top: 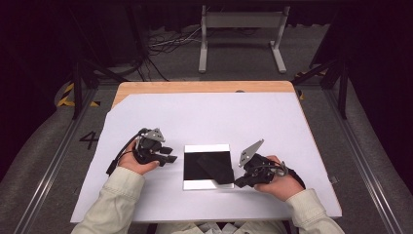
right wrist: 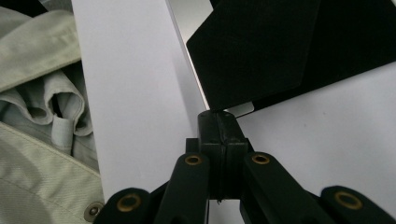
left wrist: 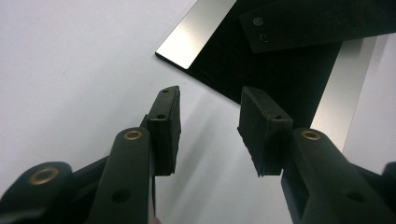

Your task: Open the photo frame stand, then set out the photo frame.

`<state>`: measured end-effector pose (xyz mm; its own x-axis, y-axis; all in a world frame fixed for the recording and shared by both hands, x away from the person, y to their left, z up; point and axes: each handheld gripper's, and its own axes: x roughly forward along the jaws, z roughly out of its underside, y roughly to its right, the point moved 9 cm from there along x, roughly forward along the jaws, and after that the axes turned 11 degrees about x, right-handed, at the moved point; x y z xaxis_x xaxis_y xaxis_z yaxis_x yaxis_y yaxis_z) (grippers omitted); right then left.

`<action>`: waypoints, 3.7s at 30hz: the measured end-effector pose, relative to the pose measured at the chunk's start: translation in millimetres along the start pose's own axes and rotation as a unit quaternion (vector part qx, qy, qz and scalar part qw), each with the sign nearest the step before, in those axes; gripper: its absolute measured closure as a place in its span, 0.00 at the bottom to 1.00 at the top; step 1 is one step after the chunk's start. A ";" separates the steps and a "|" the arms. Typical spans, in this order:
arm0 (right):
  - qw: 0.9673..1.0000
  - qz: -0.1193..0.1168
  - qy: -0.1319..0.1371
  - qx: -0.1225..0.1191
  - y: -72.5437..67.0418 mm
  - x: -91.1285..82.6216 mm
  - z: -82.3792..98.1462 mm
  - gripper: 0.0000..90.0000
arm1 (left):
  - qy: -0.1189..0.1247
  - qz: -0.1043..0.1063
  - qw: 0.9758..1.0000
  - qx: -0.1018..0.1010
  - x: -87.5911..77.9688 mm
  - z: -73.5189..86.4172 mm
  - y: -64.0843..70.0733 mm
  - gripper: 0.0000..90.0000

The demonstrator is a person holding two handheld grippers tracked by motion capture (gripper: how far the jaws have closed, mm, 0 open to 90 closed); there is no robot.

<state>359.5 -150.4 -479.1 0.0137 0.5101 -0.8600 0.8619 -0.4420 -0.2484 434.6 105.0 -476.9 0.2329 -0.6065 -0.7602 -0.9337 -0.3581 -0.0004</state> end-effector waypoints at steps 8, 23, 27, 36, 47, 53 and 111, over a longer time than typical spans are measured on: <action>0.999 0.004 0.036 -0.011 -3.0 -9.4 -9.5 1.00 | 0.000 0.000 1.000 -0.001 0.2 0.0 0.4 0.65; 0.993 -0.004 0.116 -0.006 -6.6 -21.0 -25.7 1.00 | 0.000 -0.002 1.000 0.001 0.0 0.1 -0.5 0.65; 0.991 -0.004 0.133 -0.003 -7.2 -22.4 -28.7 1.00 | 0.000 -0.002 1.000 -0.002 0.5 0.2 0.2 0.65; 0.986 -0.004 0.167 0.004 -6.9 -24.2 -34.9 1.00 | -0.001 -0.002 1.000 0.001 1.2 0.3 -0.1 0.64; 0.982 -0.003 0.189 0.013 -6.2 -25.5 -38.2 1.00 | -0.003 0.000 1.000 0.002 1.9 0.3 0.8 0.64; 0.984 -0.002 0.179 0.014 -5.0 -25.1 -36.3 1.00 | -0.004 -0.001 1.000 0.002 2.4 0.5 0.8 0.64; 0.938 0.034 0.214 0.269 31.5 -60.4 -36.1 0.57 | -0.010 -0.003 1.000 0.000 1.8 4.6 1.0 0.62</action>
<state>404.1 -168.5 -418.9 0.3607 0.6666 -0.6524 0.4721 -0.7337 -0.4886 432.9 106.9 -481.3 0.2336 -0.5896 -0.7732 -0.9321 -0.3622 -0.0055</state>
